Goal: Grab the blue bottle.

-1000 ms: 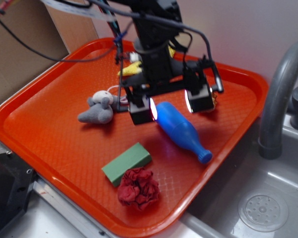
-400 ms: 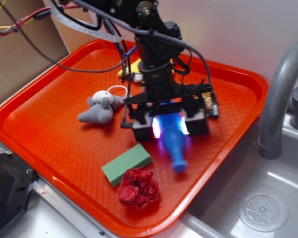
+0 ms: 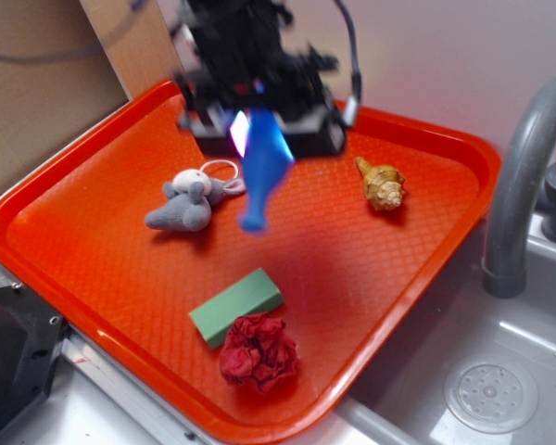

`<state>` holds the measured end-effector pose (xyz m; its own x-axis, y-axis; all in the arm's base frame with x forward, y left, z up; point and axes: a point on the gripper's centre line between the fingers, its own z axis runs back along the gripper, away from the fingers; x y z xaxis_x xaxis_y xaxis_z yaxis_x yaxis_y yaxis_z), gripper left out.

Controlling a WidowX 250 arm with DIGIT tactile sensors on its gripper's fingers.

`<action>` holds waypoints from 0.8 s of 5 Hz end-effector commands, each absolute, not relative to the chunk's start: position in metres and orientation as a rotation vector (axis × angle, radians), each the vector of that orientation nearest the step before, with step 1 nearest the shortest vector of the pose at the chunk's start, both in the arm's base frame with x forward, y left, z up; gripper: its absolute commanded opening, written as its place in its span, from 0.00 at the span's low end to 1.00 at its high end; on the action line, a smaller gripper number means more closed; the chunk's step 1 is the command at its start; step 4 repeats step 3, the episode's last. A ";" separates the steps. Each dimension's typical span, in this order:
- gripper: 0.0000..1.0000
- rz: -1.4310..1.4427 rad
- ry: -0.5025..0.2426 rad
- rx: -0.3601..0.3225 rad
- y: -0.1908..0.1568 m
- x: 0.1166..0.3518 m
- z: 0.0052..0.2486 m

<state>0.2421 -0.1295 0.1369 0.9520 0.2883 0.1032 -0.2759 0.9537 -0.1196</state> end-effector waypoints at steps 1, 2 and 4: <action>0.00 0.006 -0.129 0.095 -0.081 0.253 0.213; 0.00 0.022 -0.223 0.185 -0.064 0.254 0.238; 0.00 -0.012 -0.257 0.148 -0.057 0.252 0.244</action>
